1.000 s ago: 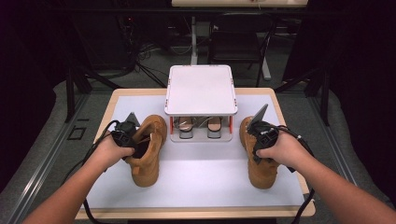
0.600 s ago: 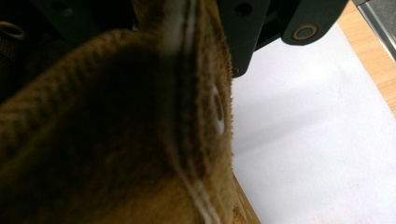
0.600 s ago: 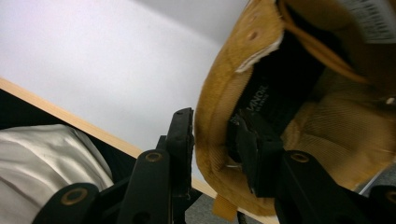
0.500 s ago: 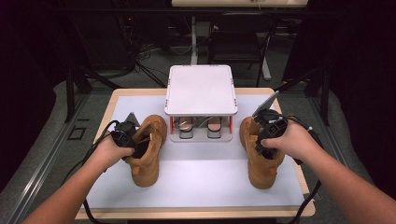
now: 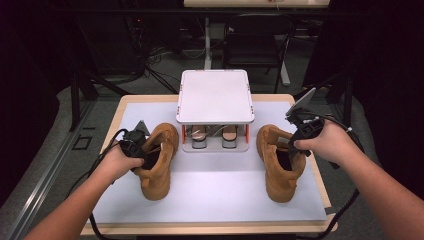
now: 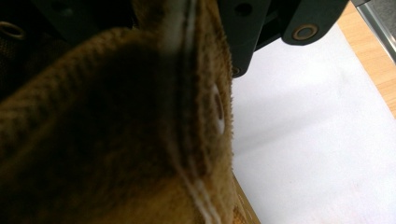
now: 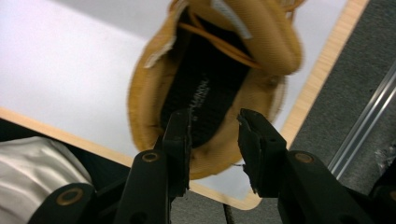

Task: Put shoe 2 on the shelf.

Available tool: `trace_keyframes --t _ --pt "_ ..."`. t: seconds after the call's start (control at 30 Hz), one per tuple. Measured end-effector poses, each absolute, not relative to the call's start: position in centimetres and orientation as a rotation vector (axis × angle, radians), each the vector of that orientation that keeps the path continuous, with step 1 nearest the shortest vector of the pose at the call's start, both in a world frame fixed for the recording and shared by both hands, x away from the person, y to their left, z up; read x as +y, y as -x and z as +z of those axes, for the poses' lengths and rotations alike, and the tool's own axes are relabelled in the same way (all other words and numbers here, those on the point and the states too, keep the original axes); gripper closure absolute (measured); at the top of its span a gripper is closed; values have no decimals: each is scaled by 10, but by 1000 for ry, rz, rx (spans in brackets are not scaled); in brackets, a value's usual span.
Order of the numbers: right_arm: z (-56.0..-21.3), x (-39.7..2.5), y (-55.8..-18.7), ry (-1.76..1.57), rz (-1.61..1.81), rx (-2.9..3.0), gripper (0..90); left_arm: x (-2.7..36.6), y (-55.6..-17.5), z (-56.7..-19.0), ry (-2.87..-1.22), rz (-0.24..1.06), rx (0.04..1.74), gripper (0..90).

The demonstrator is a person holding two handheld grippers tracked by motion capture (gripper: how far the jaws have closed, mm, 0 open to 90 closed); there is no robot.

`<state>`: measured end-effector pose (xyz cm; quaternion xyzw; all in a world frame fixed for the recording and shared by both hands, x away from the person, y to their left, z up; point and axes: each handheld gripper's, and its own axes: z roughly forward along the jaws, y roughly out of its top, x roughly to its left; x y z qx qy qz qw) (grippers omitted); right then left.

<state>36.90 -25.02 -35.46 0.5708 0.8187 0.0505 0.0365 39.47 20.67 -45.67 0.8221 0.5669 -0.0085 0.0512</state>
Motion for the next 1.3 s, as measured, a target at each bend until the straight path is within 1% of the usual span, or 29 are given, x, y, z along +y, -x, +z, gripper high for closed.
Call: trace_keyframes --t 0.23,0.53,1.0,1.3 --pt "-353 -272 -373 -1809 154 2469 627 206 -395 -457 -2500 -26 1730 738" --pt "-372 -286 -374 -1852 128 2446 601 206 -395 -457 -2503 -28 1727 738" --pt "-389 -287 -377 -1899 187 2427 593 206 -395 -457 -2501 -24 1733 738" --pt "-406 -281 -382 -1894 137 2461 595 206 -395 -457 -2501 -26 1733 738"
